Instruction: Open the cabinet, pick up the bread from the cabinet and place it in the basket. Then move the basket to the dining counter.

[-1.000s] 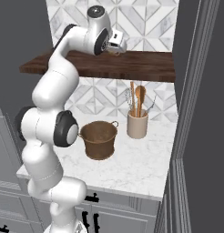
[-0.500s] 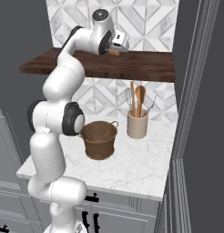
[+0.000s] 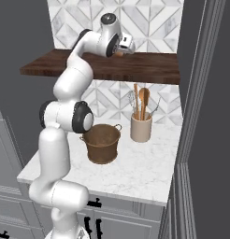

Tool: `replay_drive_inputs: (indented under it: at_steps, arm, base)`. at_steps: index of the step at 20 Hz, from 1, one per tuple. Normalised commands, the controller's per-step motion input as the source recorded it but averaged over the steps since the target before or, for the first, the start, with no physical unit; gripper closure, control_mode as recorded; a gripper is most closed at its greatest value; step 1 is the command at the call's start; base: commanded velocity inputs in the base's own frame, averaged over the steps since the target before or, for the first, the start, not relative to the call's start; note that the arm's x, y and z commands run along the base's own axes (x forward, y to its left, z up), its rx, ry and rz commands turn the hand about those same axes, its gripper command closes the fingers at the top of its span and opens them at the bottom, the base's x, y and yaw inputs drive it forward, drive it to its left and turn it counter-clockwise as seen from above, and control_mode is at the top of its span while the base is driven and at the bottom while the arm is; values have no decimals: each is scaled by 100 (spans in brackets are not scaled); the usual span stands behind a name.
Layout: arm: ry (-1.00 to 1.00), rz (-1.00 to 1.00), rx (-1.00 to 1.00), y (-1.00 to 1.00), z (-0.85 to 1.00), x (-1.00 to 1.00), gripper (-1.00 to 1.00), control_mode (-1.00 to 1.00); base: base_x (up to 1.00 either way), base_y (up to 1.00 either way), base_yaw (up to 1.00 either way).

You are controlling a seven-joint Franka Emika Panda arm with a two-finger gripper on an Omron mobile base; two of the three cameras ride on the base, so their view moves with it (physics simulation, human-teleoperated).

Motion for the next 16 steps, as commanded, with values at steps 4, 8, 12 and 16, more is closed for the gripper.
replay_drive_inputs:
  at_steps: [4,8,12,16]
  arm:
    - [0,0,0,0,-28,11,100,-100]
    - [0,2,0,0,-26,-14,100,-100]
    - [-1,3,11,7,-44,-88,100,-100]
    - [-29,1,31,14,-81,-100,100,-100]
  base:
    - [0,0,0]
    - [0,0,0]
    - [0,0,0]
    - [0,0,0]
